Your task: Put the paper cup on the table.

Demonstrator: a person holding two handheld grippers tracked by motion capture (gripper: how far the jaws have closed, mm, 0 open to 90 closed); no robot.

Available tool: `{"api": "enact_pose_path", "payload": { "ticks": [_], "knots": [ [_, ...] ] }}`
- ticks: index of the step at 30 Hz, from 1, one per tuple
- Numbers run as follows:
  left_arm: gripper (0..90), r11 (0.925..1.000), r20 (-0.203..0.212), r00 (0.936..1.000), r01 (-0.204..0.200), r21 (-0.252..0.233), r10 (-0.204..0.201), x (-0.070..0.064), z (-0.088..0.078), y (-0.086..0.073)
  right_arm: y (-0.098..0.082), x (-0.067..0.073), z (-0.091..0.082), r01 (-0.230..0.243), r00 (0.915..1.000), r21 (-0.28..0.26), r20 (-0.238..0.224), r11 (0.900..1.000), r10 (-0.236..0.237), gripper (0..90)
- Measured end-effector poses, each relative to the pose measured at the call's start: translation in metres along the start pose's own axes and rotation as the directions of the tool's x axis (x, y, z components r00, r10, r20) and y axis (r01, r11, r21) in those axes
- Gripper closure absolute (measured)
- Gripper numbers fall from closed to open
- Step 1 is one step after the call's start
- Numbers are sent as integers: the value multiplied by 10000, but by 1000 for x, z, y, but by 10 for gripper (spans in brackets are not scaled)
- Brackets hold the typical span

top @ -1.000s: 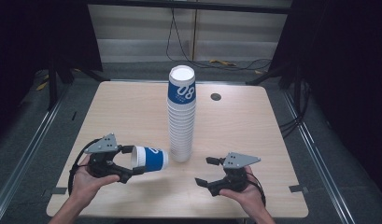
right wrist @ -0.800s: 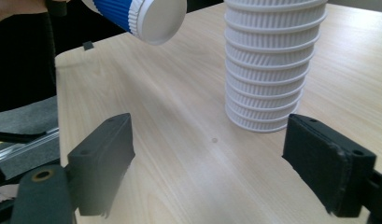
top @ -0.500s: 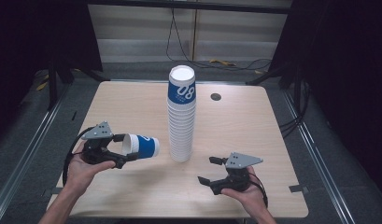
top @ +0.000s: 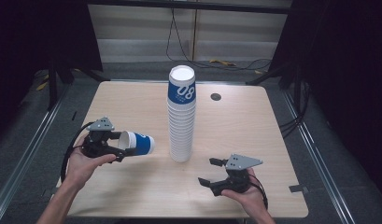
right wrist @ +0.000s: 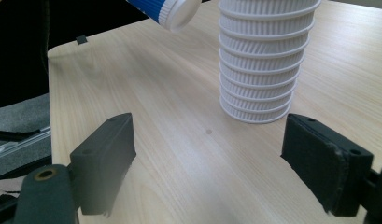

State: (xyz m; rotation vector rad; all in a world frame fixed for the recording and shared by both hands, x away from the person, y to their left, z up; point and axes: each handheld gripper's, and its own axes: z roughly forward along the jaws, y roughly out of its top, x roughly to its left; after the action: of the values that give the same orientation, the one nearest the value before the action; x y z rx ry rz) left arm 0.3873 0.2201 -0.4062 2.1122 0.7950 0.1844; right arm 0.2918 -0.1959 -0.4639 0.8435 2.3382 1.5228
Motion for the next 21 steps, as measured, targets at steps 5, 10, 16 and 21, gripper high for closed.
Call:
{"api": "enact_pose_path", "payload": {
  "ticks": [5,10,16,21],
  "knots": [
    [162,9980,-476,9989,48,633,-18,9,7,7,-2,-1,0,-70,10000,83,-30,9999,71,172],
    [160,9944,-856,9962,237,1030,-148,16,10,10,-3,-1,3,-85,10000,166,-51,9998,86,173],
    [157,9905,-1402,9899,402,1317,-216,23,14,12,-5,0,4,-72,10000,265,-56,9996,73,173],
    [157,9844,-1800,9829,696,1618,-399,34,15,18,-5,-1,5,-119,9999,236,-21,9997,119,173]
  ]
}}
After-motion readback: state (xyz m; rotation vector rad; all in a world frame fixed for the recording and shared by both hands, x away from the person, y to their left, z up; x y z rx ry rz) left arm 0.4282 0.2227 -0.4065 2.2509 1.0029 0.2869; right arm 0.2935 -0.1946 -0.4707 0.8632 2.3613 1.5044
